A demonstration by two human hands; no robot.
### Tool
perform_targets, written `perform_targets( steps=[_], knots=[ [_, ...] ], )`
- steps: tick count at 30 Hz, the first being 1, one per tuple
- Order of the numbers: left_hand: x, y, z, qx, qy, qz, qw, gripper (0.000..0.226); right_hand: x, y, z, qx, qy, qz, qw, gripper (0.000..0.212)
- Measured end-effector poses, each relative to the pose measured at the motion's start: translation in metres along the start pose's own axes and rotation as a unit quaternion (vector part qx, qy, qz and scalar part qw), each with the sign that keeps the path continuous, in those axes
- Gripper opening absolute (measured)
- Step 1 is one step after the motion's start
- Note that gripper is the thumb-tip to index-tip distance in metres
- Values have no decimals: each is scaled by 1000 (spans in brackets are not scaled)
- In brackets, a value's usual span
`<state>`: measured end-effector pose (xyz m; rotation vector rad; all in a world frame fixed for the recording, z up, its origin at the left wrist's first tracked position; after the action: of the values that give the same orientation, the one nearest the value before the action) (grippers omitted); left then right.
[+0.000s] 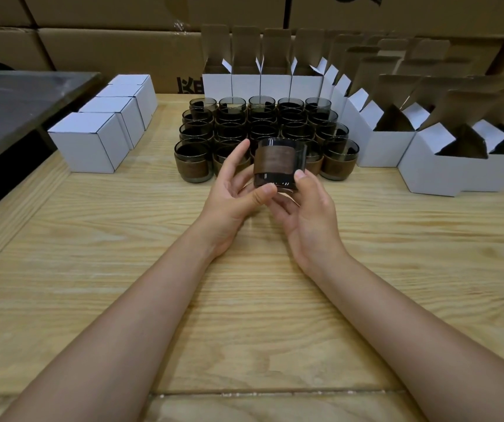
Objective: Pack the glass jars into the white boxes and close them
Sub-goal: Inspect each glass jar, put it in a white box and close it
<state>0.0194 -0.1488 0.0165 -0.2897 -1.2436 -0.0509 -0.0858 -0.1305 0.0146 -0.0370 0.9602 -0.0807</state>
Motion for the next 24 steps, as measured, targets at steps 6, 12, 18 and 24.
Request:
perform_targets(
  steps=[6,12,18,24],
  knots=[
    [-1,1,5,-23,-10,3,1000,78,8,2,2,-10,-26,38,999,24],
    [-2,-2,-2,6,-15,16,1000,66,7,2,2,-7,-12,43,999,32],
    [-2,-2,-5,12,-33,28,999,72,5,0,-4,24,40,24,999,68],
    [-2,-2,-4,15,-68,29,997,75,10,-3,-10,37,65,26,997,49]
  ],
)
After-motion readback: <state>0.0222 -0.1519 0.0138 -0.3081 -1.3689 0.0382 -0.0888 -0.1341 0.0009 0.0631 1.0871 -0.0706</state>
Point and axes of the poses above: each hand's wrist, its own y-axis away from the middle knuckle, its own z-axis out of the palm, x = y × z, the point moved 10 cm from there along -y, towards the middle knuckle, and after that the axes turned 1 degree about x, right-handed, at the moved point
